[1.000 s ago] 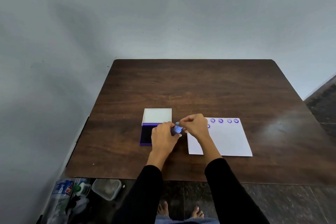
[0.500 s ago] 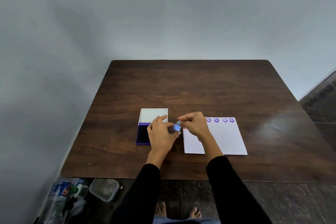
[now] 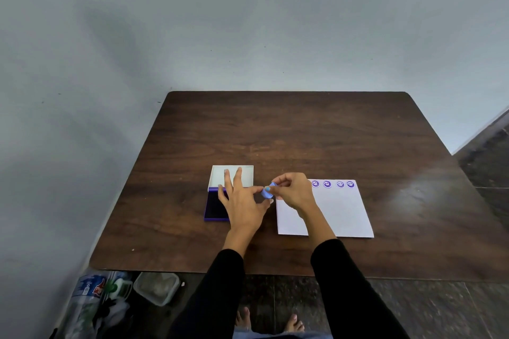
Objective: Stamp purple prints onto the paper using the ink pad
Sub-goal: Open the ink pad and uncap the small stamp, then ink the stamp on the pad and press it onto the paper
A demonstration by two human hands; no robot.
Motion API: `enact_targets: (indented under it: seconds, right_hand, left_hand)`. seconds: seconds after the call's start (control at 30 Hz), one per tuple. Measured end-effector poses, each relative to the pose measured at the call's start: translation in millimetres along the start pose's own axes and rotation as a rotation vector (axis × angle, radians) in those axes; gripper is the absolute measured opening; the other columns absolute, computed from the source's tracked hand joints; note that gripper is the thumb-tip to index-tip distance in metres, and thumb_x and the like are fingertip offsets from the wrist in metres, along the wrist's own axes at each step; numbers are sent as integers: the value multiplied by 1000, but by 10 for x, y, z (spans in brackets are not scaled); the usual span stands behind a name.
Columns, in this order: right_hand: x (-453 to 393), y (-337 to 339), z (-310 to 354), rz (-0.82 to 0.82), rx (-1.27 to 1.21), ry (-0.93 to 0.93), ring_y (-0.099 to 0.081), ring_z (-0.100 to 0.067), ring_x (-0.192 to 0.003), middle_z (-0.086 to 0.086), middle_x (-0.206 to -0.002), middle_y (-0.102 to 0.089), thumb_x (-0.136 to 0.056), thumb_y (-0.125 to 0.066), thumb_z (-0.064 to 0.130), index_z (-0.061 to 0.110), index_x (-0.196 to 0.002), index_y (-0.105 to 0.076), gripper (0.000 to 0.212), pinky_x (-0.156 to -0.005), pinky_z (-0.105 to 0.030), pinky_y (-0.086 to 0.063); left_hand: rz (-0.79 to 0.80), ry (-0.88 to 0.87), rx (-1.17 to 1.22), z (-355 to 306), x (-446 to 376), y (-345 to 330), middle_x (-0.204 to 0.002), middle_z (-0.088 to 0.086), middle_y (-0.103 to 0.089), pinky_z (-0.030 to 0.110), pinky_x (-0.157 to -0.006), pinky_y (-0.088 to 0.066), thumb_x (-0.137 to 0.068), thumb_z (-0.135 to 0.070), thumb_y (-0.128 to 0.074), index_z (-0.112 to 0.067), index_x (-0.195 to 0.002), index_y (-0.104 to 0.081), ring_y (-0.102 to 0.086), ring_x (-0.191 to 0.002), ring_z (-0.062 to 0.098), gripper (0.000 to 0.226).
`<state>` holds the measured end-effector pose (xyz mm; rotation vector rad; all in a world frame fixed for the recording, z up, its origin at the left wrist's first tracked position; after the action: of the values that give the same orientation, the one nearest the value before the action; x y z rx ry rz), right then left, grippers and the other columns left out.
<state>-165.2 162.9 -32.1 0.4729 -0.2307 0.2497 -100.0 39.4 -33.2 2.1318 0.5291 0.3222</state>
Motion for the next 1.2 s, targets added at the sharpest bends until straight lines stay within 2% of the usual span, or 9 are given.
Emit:
enact_targets:
  seconds: [0.17, 0.27, 0.37, 0.47, 0.6, 0.73, 0.93, 1.07, 1.2]
  right_hand:
    - [-11, 9, -6, 49, -38, 82, -63, -16, -78, -17, -94, -72, -73, -71, -5, 3, -93, -72, 21, -69, -22, -53]
    - [-22, 54, -50, 17, -126, 62, -63, -18, -84, -14, -99, -71, -78, -67, -5, 2, -102, -69, 25, -74, -22, -51]
    - [-32, 123, -126, 5, -530, -97, -64, -23, -91, -15, -99, -69, -85, -63, 0, -1, -110, -63, 25, -84, -32, -52]
    - [-4, 118, -117, 77, -1032, -226, -65, -24, -95, -12, -98, -68, -91, -54, 3, -1, -110, -61, 21, -85, -33, -52]
    - [25, 90, -50, 155, -1317, -256, -72, -24, -85, -14, -89, -74, -93, -51, 4, -3, -101, -63, 16, -77, -31, -61]
    - [53, 38, -9, 180, -1437, -301, -74, -25, -78, -16, -82, -75, -93, -50, 2, -3, -94, -63, 15, -74, -32, -61]
    - [95, -113, 16, 167, -1558, -389, -68, -27, -91, -17, -90, -71, -88, -60, 8, -1, -95, -67, 13, -70, -32, -62]
    - [135, -266, 21, 177, -1478, -470, -73, -24, -77, -18, -91, -70, -85, -64, 10, 1, -81, -74, 13, -57, -27, -61]
    - [119, -403, -14, 166, -1380, -500, -68, -22, -88, -14, -100, -68, -85, -65, 15, 4, -97, -68, 17, -60, -22, -60]
  left_hand:
    - [33, 38, -22, 27, -16, -92, -161, 1, -9, 56, -115, 2, -78, -40, -73, -28, -106, -71, 13, -146, 26, 30]
    - [49, 43, -56, 55, -2, -172, -161, 2, -2, 59, -113, 4, -81, -41, -69, -33, -110, -69, 18, -145, 29, 30]
    - [73, 32, -157, 98, 44, -265, -161, 4, 9, 62, -111, 8, -84, -43, -65, -39, -118, -62, 25, -143, 32, 34]
    - [105, 8, -252, 139, 110, -375, -160, 6, 16, 65, -110, 6, -87, -46, -60, -45, -126, -54, 28, -141, 35, 40]
    - [160, -15, -260, 225, 143, -445, -159, 8, 16, 64, -111, 4, -85, -50, -60, -42, -140, -37, 26, -142, 35, 59]
    - [68, -96, -151, 267, 142, -330, -161, 7, 8, 61, -112, 1, -77, -49, -64, -32, -145, -28, 18, -145, 29, 79]
    - [-152, 28, -45, 608, 175, -52, -160, 9, -7, 56, -114, -6, -65, -60, -67, -16, -147, -18, 2, -147, 25, 105]
    - [-137, 125, -75, 869, 257, -22, -160, 12, -4, 47, -117, -1, -46, -91, -51, -8, -149, -4, 4, -148, 24, 141]
    - [-95, 161, -74, 953, 268, -49, -160, 12, -5, 41, -119, -1, -33, -102, -34, -5, -149, 0, 1, -148, 23, 154]
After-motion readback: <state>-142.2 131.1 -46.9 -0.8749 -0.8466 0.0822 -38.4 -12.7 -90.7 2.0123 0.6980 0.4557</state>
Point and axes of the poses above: each hand's wrist, its own x-axis away from the middle knuckle, its own y-axis out of the back of the hand, z = x × y, the point moved 6 cm from there along -x, towards the middle knuckle
